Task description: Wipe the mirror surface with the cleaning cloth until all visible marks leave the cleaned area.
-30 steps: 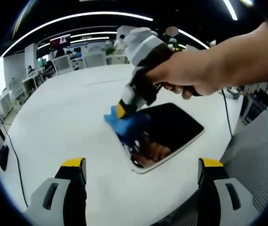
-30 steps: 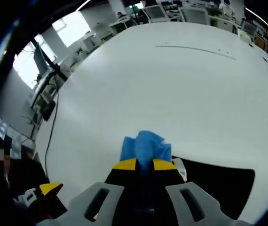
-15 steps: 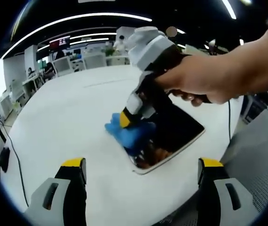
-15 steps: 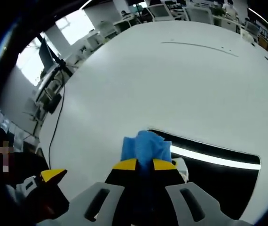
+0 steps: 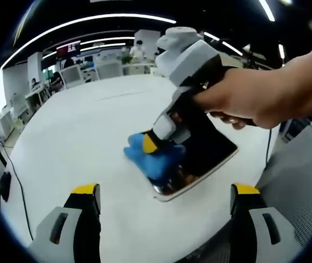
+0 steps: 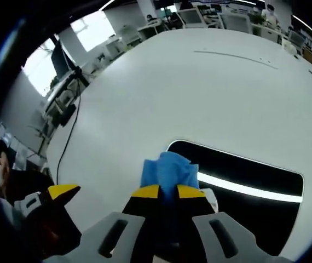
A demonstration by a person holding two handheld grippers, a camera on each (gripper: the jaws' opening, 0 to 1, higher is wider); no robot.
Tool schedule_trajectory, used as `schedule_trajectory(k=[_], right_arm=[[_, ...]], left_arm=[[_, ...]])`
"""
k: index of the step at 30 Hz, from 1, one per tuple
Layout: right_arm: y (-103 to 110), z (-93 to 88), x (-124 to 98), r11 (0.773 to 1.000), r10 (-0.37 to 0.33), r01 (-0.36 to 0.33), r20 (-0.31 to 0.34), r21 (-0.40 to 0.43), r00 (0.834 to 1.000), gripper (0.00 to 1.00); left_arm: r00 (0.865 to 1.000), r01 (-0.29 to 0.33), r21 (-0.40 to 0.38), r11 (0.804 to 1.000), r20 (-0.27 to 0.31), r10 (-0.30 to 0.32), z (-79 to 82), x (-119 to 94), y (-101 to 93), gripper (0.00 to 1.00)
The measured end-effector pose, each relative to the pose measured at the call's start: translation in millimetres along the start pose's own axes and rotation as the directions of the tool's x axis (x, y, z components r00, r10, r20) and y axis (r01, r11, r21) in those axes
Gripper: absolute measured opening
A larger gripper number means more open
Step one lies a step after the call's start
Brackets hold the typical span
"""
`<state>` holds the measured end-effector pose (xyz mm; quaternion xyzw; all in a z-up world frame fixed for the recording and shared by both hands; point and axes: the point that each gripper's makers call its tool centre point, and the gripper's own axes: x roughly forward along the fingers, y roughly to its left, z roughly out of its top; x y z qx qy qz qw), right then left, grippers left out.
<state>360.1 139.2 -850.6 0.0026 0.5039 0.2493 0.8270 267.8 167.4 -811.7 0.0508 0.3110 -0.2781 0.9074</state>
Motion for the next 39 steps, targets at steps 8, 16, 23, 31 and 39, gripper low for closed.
schedule_trajectory(k=[8, 16, 23, 31, 39], right_arm=[[-5, -1.9, -1, 1.0, -0.005, 0.005, 0.013, -0.027, 1.0, 0.04], [-15, -7.4, -8, 1.0, -0.011, 0.011, 0.026, -0.013, 1.0, 0.04], [-25, -11.2, -13, 1.0, -0.016, 0.016, 0.026, 0.005, 1.0, 0.04], [-37, -17.4, -22, 1.0, -0.022, 0.022, 0.029, 0.008, 0.999, 0.04], [-53, -22.5, -30, 0.999, -0.034, 0.033, 0.031, 0.012, 0.999, 0.04]], left_arm=[[1.0, -0.012, -0.009, 1.0, 0.002, 0.012, -0.9, 0, 2.6, 0.99], [1.0, -0.016, -0.006, 1.0, -0.003, 0.016, -1.8, -1, 2.7, 0.99], [1.0, -0.016, -0.003, 1.0, -0.006, 0.016, -2.8, -1, 3.2, 0.99], [1.0, -0.026, -0.019, 0.999, -0.002, 0.026, -2.8, -3, 5.4, 0.99], [0.999, -0.035, -0.02, 0.999, -0.005, 0.035, -2.7, -3, 6.7, 0.99]])
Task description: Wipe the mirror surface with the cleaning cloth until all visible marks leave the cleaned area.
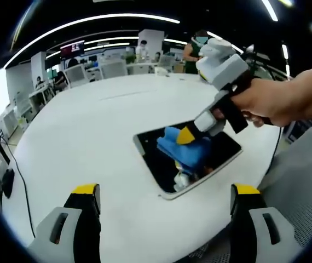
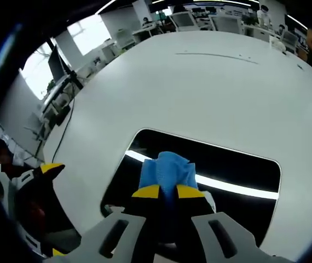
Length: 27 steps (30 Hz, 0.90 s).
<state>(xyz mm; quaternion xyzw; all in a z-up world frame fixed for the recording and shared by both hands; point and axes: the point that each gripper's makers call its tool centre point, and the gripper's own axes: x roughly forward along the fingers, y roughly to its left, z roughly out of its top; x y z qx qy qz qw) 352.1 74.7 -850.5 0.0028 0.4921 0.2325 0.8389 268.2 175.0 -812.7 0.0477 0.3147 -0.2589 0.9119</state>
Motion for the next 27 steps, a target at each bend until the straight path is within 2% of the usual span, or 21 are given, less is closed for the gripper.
schedule_trajectory(k=[27], right_arm=[[-44, -12.8, -20, 0.999, -0.039, 0.039, -0.001, 0.003, 0.999, 0.04]], left_arm=[[1.0, 0.005, 0.004, 1.0, -0.001, -0.005, 0.1, 0, -1.1, 0.99]])
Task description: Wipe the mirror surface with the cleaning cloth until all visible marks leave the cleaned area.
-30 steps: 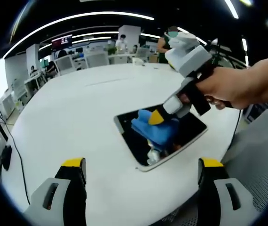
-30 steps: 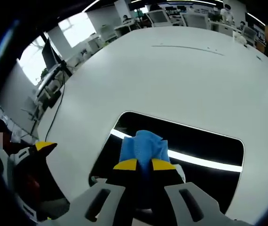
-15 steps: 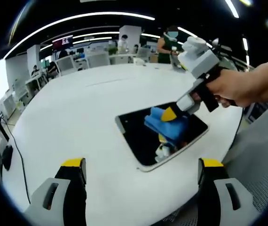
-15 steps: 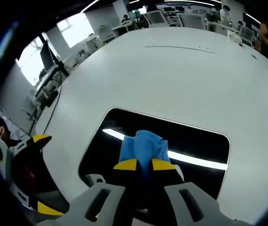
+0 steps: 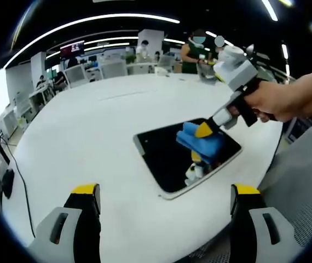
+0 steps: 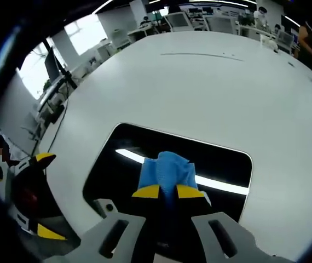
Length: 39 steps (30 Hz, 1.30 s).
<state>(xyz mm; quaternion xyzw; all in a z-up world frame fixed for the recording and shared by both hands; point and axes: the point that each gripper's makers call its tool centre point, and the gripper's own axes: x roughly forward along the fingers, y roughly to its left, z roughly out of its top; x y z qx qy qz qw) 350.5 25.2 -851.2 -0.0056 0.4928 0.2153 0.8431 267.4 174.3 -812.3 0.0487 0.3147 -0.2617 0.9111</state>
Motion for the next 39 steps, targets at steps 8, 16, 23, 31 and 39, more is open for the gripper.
schedule_trajectory(k=[8, 16, 23, 31, 39], right_arm=[[-14, -4.2, -7, 1.0, -0.01, 0.01, 0.004, 0.008, 1.0, 0.04], [-15, -4.5, -9, 1.0, -0.01, 0.01, 0.006, 0.011, 1.0, 0.04], [-18, -5.6, -13, 1.0, -0.008, 0.008, 0.004, 0.015, 1.0, 0.04], [-33, -6.6, -13, 0.999, -0.018, 0.017, 0.006, 0.045, 1.0, 0.04], [-48, -10.0, -17, 0.998, -0.025, 0.025, -0.001, 0.058, 1.0, 0.04]], left_arm=[[1.0, -0.007, -0.014, 1.0, 0.008, 0.007, -0.1, 1, 3.1, 0.99], [1.0, -0.009, -0.012, 1.0, 0.01, 0.009, 0.5, 0, 3.6, 0.99], [1.0, -0.013, -0.007, 1.0, 0.01, 0.013, 1.0, 0, 3.9, 0.99], [1.0, -0.009, -0.008, 1.0, 0.008, 0.01, 0.6, 1, 3.0, 0.99], [0.999, -0.025, 0.007, 1.0, 0.023, 0.025, 4.3, 0, 4.7, 0.99]])
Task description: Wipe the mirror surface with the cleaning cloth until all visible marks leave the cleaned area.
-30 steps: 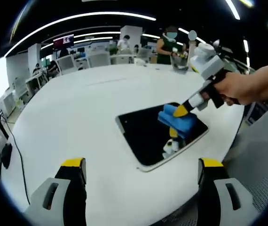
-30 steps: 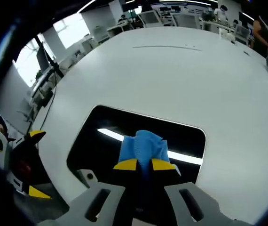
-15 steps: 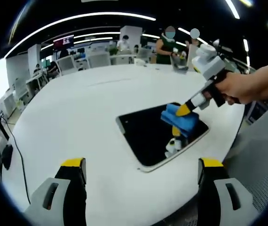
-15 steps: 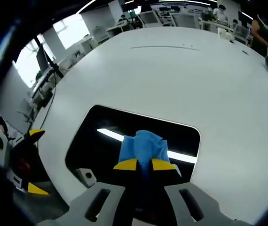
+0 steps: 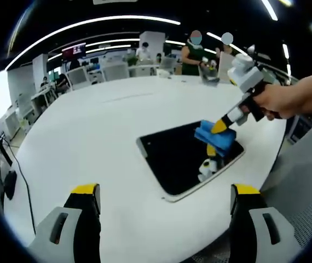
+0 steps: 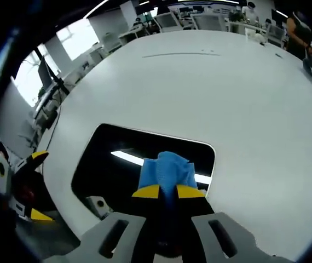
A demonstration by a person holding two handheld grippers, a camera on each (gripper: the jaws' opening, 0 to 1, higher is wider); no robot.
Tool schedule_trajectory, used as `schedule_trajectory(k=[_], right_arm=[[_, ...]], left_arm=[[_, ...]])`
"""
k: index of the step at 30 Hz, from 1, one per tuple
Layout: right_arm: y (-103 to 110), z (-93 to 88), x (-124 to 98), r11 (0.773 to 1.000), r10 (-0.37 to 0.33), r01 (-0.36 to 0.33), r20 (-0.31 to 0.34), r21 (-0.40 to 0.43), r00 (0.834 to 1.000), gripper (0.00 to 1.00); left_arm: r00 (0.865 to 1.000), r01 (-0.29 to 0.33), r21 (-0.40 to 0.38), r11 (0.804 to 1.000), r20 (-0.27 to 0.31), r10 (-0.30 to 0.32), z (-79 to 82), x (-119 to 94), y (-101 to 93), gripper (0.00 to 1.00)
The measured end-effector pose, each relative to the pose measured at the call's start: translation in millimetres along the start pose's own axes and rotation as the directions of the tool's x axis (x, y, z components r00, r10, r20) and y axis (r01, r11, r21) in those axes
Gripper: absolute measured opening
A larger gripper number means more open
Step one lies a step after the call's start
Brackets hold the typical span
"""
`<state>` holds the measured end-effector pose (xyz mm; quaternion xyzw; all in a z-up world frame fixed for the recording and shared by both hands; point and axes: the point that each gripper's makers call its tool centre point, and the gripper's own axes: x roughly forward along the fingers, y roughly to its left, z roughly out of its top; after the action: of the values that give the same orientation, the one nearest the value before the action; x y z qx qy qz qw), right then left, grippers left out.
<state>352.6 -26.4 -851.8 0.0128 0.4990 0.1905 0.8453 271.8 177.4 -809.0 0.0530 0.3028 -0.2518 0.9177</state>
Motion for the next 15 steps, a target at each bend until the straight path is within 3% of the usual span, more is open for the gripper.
schedule_trajectory(k=[7, 15], right_arm=[[-13, -2.7, -4, 1.0, -0.008, 0.008, -0.01, 0.004, 1.0, 0.04], [-19, -2.5, -2, 1.0, -0.013, 0.013, -0.022, -0.002, 1.0, 0.04]], left_arm=[[1.0, 0.02, -0.001, 1.0, -0.005, -0.02, -1.2, 1, -3.4, 0.99], [1.0, -0.002, 0.005, 1.0, -0.005, 0.002, -0.4, 0, 0.7, 0.99]])
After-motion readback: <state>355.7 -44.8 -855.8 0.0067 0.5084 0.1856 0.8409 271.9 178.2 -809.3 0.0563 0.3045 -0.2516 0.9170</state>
